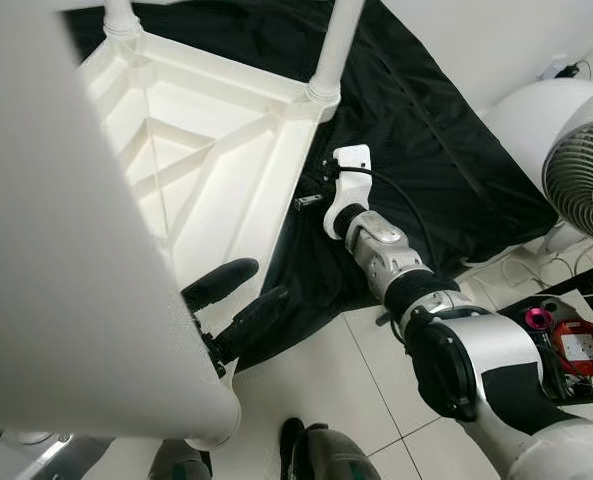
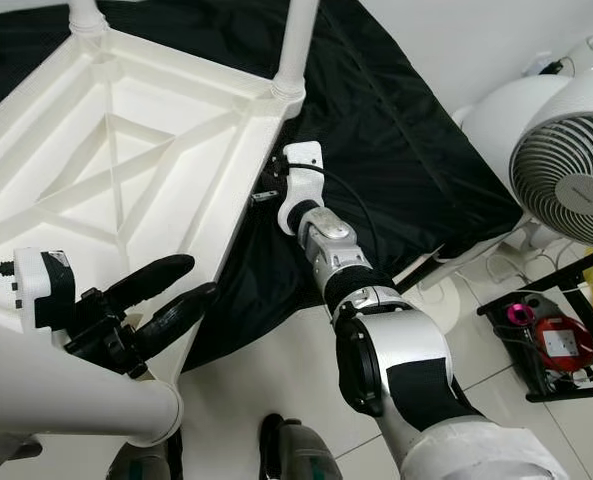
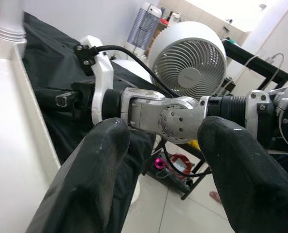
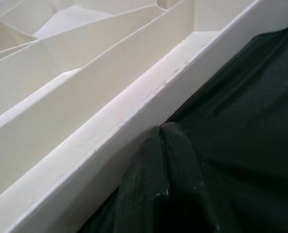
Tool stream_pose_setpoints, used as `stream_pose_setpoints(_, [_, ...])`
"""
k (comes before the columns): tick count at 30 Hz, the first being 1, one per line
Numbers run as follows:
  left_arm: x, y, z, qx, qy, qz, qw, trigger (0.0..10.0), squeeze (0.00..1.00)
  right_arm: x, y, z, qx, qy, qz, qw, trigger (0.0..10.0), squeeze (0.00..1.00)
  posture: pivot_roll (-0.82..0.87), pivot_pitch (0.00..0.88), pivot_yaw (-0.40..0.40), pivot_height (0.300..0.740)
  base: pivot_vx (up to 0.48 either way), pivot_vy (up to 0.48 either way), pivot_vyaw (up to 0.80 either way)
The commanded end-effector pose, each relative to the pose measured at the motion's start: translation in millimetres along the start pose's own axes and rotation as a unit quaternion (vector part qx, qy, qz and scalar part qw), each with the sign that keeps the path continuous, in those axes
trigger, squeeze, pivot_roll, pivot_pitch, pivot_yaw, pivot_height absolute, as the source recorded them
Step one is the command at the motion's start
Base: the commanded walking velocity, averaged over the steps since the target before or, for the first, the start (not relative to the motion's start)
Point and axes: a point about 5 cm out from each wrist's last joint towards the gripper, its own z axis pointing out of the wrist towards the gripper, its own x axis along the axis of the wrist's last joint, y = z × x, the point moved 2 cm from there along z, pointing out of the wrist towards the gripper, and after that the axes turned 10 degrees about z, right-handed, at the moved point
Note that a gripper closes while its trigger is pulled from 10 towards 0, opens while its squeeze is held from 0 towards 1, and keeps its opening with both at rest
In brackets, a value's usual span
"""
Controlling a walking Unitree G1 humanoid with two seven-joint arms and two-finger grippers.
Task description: Building children table
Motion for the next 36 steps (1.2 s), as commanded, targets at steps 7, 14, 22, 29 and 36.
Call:
stream_pose_setpoints(7, [3.6,8.7,3.2,-0.033,0.007,-0.005,0.999,10.0,0.0,-9.6,-26.7,7.3,0.059,-0.035,-0.053,0.996,10.0,0.0,0.18,0.233,-0.094,0.74,0.0,0.0,0.0])
stream_pose_setpoints(14, [-6.4,-20.0,0.8,0.031,-0.033,0.03,0.999,10.0,0.0,8.6,14.1,-6.2,-0.07,0.059,-0.019,0.996,10.0,0.0,0.16,0.225,-0.075,0.74,0.0,0.0,0.0])
stream_pose_setpoints(22, [-8.5,-83.3,-8.2,0.178,-0.063,0.083,0.979,10.0,0.0,16.5,38.0,-28.9,-0.106,0.15,0.017,0.983,10.0,0.0,0.14,0.209,-0.055,0.74,0.0,0.0,0.0])
stream_pose_setpoints(29, [-0.7,-111.2,-17.9,0.226,-0.065,0.114,0.965,10.0,0.0,15.9,40.9,-44.7,-0.095,0.19,0.014,0.977,10.0,0.0,0.12,0.196,-0.045,0.74,0.0,0.0,0.0])
stream_pose_setpoints(36, [2.0,-132.7,-34.4,0.215,-0.079,0.138,0.964,10.0,0.0,7.3,51.2,-77.8,-0.097,0.215,0.016,0.972,10.0,0.0,0.09,0.174,-0.031,0.74,0.0,0.0,0.0])
